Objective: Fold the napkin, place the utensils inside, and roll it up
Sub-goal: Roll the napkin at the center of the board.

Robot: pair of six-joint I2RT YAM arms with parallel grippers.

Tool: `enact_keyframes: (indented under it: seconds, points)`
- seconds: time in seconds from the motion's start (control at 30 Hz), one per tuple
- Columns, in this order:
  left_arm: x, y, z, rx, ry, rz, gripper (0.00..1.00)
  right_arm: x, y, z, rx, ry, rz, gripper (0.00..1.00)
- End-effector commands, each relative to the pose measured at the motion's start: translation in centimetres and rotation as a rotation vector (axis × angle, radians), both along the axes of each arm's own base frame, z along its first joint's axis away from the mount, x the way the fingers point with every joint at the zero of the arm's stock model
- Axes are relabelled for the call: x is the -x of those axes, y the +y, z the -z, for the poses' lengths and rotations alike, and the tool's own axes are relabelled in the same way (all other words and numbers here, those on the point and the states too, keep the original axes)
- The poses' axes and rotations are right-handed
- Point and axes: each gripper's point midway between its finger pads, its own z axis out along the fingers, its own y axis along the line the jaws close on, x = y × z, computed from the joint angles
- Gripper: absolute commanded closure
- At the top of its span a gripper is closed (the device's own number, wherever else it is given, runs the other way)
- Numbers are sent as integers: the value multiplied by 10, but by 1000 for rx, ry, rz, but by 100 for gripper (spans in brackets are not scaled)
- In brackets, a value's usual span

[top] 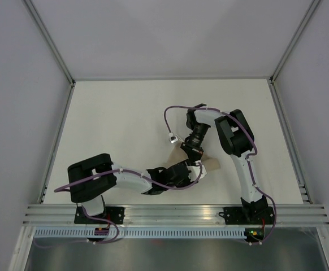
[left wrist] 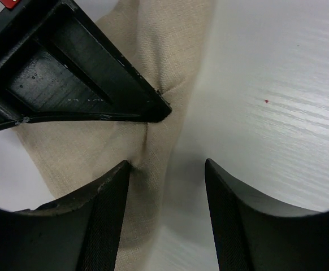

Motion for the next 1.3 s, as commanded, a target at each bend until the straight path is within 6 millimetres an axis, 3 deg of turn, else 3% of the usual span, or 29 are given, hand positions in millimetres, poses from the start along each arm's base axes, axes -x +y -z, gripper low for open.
enact_keyframes:
  seconds: [0.0, 0.2, 0.3, 0.47, 0.57, 0.63, 0.67, 0.7, 0.77, 0.83, 1.03, 1.17, 1.23, 1.27]
  points:
    - [-22, -12, -12, 10, -131, -39, 39, -15, -10, 44, -1, -125, -78, 99]
    - [-26, -17, -3, -41, -183, -41, 41, -15, -11, 45, 6, -129, -72, 99]
    - [-23, -22, 4, -68, -173, -17, 48, -15, -11, 44, 6, -130, -72, 99]
    - [-10, -23, 14, -78, -108, 37, 87, -17, -11, 43, 3, -146, -59, 99]
    - [3, -26, 13, -55, -30, 88, 97, -22, -8, 41, -2, -181, -40, 98]
    - [11, -26, 15, -33, 51, 113, 98, -25, -7, 32, -13, -210, -17, 92]
    - [14, -27, 12, -12, 76, 122, 98, -31, -2, 29, -37, -244, 2, 80]
    - [22, -29, 13, 11, 135, 149, 98, -35, -1, 24, -46, -260, 30, 74]
    - [18, -24, 13, 28, 182, 132, 98, -43, 4, 5, -96, -330, 64, 63]
    - [28, -27, 14, 71, 317, 169, 98, -56, 5, -16, -131, -404, 115, 58]
    - [25, -21, 5, 171, 515, 181, 98, -93, -1, -64, -201, -625, 299, 54]
    - [33, -19, -4, 222, 701, 209, 98, -107, -28, -82, -208, -752, 408, 53]
    - [31, -15, 4, 211, 774, 185, 98, -115, -37, -87, -208, -833, 436, 53]
    - [32, -19, 1, 218, 823, 185, 98, -109, -44, -90, -205, -868, 448, 53]
